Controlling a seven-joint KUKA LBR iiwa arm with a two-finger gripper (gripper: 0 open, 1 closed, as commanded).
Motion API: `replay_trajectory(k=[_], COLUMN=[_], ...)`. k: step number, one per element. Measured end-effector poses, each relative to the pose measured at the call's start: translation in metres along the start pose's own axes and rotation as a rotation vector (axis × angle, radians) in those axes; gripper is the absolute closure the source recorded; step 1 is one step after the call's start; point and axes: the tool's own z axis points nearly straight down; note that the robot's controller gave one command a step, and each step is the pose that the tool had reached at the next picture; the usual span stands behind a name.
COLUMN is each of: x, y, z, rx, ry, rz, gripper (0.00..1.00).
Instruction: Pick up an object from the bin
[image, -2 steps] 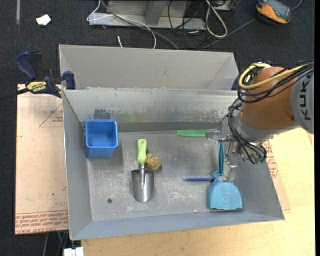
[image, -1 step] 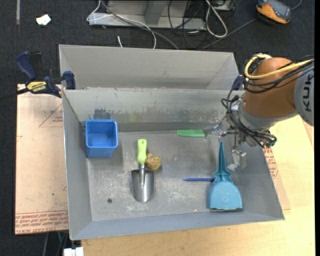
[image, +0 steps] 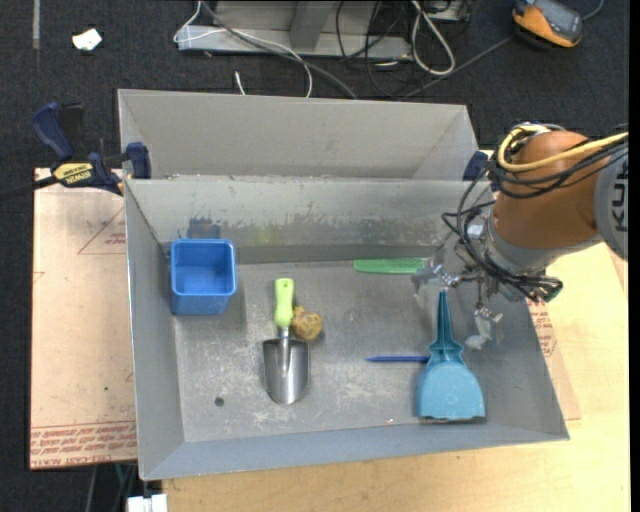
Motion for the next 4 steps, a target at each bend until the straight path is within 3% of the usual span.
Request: replay_trajectory(k=[1,2,4], x=[-0.012,-0.006,-0.006], y=[0.005,0.002,0.003], z=[0.039,0.048,0.036], rx=[-0.006,0.002,0.001], ry=[-0.02,-0.006,-0.007], rz=[-0.521,-0.831,-0.828], gripper=[0.0,1.0,1.0])
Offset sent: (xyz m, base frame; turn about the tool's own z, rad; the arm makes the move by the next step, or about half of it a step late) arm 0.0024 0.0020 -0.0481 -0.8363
